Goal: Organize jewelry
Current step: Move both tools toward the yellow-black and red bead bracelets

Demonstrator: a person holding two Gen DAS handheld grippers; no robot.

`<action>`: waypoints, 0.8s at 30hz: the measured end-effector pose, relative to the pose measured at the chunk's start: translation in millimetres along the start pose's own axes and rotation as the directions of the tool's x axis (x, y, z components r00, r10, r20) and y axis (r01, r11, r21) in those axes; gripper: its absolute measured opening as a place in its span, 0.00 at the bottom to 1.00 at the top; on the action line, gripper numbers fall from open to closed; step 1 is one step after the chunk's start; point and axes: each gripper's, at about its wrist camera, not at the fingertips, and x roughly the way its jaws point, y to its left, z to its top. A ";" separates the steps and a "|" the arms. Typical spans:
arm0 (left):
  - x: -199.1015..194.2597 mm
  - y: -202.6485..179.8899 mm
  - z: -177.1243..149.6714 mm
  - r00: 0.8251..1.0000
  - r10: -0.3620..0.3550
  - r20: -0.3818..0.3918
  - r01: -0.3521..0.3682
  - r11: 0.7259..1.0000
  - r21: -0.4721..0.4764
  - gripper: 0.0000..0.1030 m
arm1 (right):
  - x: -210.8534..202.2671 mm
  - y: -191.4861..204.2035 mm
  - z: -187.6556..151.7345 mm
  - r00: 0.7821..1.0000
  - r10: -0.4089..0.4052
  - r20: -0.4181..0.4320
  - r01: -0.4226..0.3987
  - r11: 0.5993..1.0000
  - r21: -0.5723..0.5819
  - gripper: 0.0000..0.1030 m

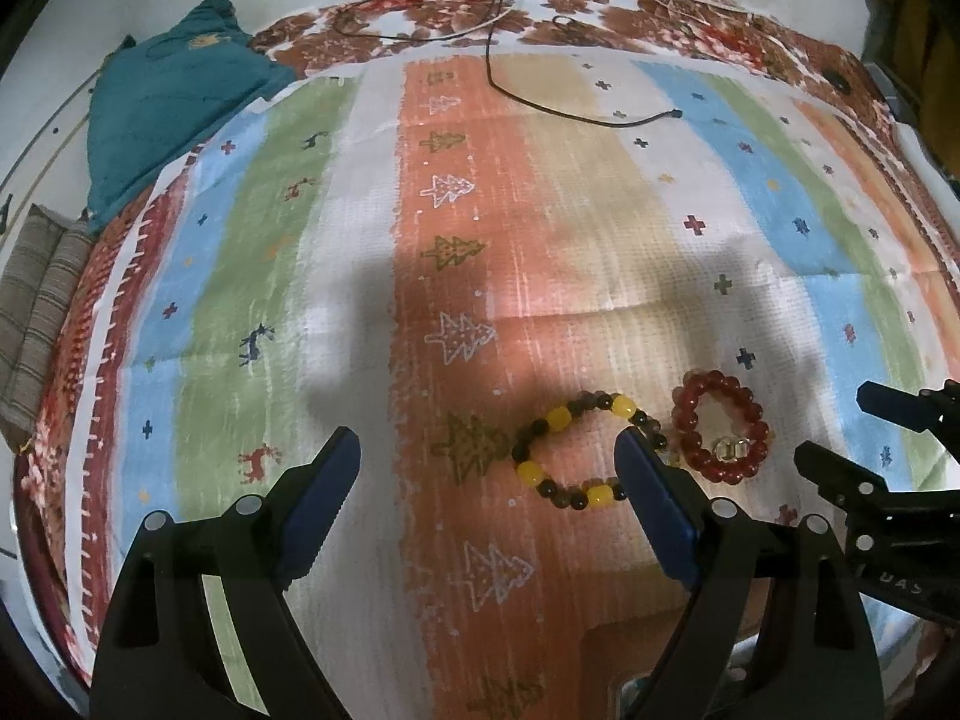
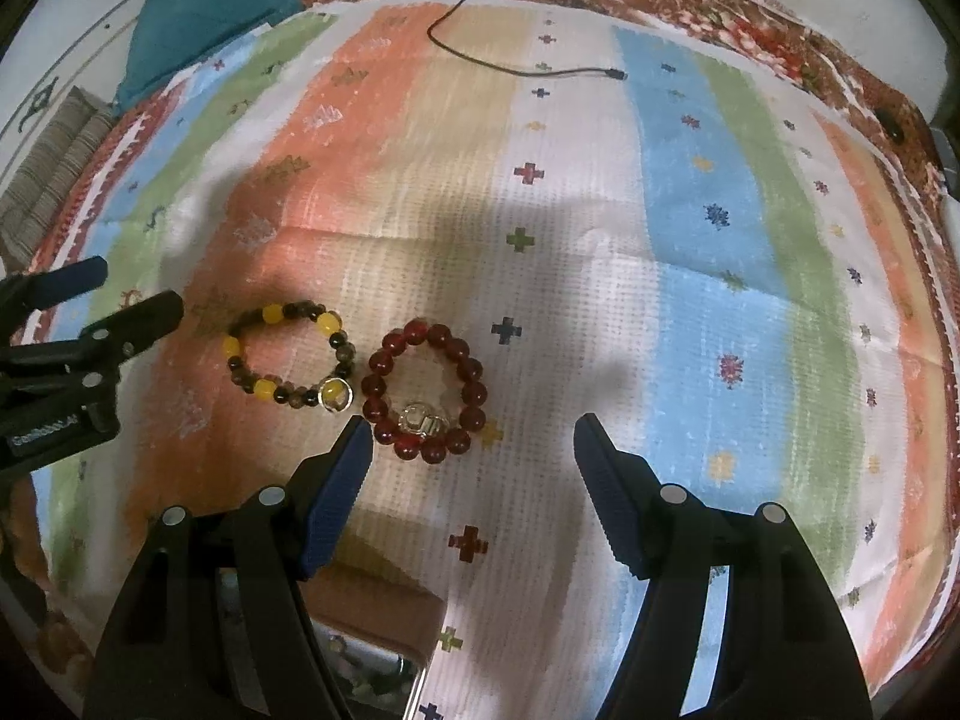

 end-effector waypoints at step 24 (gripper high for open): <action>60.4 -9.5 -3.2 0.989 0.014 -0.147 -0.004 0.998 0.069 0.75 | 57.8 -1.9 22.4 0.995 -0.040 -0.092 0.040 0.999 -0.008 0.57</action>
